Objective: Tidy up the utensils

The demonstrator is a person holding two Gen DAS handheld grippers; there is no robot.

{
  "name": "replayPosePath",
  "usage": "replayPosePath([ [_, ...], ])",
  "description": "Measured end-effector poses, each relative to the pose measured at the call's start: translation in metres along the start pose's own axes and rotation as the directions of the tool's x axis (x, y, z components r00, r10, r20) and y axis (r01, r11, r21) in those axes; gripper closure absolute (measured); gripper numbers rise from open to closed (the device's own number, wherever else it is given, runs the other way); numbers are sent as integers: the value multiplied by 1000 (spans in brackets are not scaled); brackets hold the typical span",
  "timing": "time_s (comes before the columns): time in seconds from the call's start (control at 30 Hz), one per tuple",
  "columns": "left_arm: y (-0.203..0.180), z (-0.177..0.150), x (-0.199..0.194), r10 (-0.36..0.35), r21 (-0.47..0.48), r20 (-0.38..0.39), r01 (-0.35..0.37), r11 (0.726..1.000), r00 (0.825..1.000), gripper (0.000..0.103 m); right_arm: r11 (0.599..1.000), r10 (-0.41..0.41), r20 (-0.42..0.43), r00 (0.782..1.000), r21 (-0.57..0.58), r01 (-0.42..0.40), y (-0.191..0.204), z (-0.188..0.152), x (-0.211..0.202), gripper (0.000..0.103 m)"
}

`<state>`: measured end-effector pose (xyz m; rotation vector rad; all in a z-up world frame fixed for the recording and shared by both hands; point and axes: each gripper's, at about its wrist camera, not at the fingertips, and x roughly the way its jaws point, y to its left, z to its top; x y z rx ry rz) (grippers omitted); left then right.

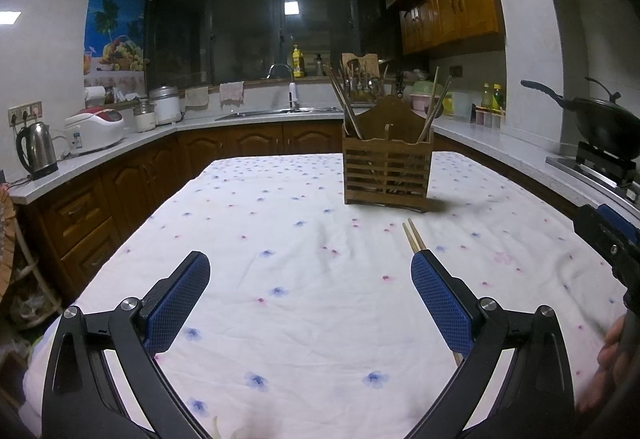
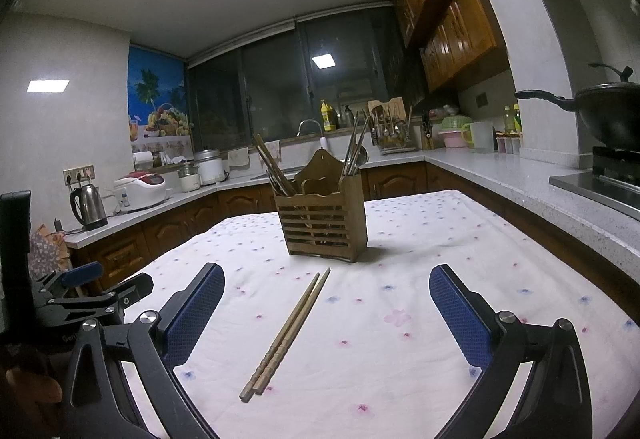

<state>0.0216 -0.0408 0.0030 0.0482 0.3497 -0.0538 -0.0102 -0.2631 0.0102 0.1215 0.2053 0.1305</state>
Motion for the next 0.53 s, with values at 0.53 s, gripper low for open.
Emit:
replayPosePath([
  [0.53,1,3,4,-20,-10,-24,20,1000,1000,0,1000,0,-23,1000,12,0,3,0,5,0],
])
